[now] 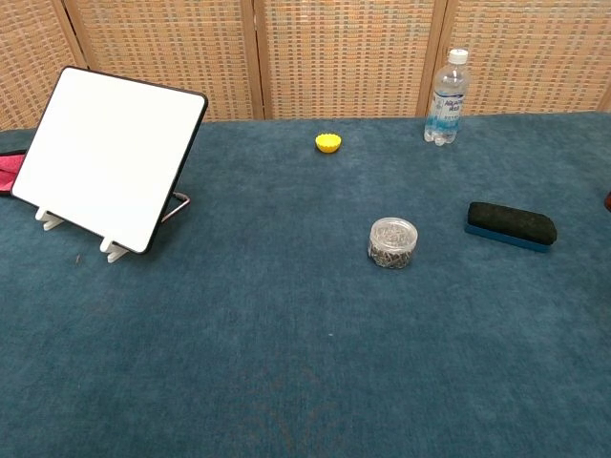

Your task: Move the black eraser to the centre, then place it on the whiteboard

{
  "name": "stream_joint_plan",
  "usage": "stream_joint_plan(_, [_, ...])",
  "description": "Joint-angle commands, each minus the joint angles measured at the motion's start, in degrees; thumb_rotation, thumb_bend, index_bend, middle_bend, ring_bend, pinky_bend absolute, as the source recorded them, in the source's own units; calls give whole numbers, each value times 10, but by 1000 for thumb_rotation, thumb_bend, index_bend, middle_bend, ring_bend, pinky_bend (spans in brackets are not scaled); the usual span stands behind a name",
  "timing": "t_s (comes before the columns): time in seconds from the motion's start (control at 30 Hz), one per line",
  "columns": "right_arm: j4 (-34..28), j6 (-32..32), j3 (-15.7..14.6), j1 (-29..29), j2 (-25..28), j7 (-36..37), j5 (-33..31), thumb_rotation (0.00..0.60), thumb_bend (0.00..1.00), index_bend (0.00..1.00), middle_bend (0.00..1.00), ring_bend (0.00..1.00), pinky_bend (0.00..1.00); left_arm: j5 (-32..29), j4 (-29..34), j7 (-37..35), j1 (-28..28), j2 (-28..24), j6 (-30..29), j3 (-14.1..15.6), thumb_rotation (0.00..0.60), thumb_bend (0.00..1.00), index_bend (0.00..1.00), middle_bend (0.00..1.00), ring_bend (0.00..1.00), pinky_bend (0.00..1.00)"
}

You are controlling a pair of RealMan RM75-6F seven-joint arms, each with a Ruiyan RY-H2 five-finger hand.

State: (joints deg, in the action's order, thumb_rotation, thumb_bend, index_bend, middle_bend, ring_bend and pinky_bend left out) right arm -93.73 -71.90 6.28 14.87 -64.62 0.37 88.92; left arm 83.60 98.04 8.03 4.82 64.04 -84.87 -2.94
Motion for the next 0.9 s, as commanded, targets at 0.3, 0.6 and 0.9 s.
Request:
stream_joint_plan(0.3, [161,284,74,208,-114,-102,-217,600,2,0,0,0,4,-84,2,37,25,12,47,-31,600,0,0,0,0,0])
stream_joint_plan(0.6, [236,321,69,251,-167,-149,-304,600,2,60,36,1,110,-126,-1,51,43,16,78,-42,600,6,0,0,0,0])
stream_joint_plan(0.9, [274,319,55,275,-212,-184,-340,600,2,144,129,76,202,-143,-4,50,51,15,90,-45,600,7,0,0,0,0])
